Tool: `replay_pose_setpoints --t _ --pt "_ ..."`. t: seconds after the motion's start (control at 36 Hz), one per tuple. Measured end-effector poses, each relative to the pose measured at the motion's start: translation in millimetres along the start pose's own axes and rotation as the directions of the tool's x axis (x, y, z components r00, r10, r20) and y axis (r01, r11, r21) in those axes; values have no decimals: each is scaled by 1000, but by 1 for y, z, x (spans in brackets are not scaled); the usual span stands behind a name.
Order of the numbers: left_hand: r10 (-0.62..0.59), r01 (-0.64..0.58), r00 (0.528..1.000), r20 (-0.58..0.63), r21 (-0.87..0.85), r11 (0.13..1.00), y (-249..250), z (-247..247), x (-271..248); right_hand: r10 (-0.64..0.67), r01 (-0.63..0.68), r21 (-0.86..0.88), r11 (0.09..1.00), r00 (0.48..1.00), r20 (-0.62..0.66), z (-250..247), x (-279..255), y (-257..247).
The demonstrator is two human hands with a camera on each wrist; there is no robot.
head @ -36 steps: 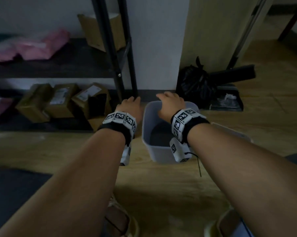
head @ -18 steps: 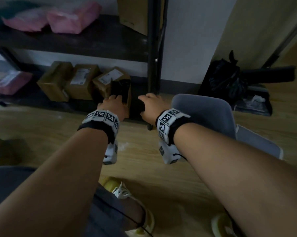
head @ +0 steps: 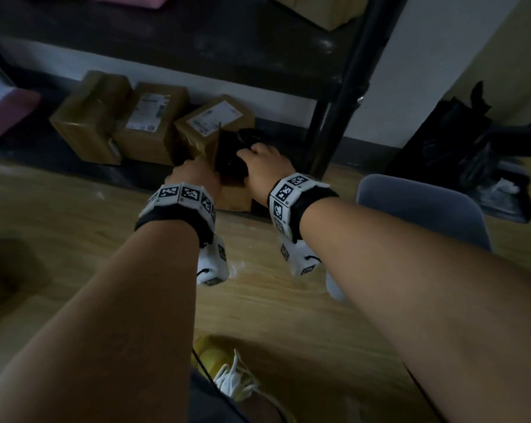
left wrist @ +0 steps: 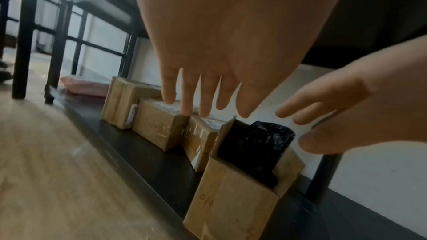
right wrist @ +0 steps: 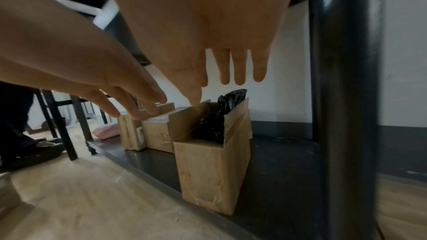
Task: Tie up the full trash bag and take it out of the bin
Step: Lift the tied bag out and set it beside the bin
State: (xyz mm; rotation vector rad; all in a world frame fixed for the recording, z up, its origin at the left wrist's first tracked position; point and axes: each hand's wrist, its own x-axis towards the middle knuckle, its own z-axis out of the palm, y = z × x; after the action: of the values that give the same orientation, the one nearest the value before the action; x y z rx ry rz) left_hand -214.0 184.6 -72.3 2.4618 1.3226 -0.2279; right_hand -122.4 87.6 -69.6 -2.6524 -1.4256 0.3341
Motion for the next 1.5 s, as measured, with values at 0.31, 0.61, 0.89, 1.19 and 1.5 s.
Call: replay_pose_setpoints --t 0.31,0.61,0.89,1.19,1.5 --pt "-56 58 998 23 -121 991 9 19 32 -14 23 -88 996 994 110 25 65 3" --pt "-32 38 986 -163 32 999 11 26 35 0 31 -230 973 991 134 40 88 2" --pt "-62 55 976 -210 -40 998 9 31 42 95 -85 -189 978 994 45 28 86 -5" --pt "-90 79 977 -192 -66 995 10 28 35 64 -40 115 993 974 -217 -9 62 -1" --pt "-8 -28 980 -199 -176 984 22 8 8 81 35 268 963 908 -411 -41 19 -9"
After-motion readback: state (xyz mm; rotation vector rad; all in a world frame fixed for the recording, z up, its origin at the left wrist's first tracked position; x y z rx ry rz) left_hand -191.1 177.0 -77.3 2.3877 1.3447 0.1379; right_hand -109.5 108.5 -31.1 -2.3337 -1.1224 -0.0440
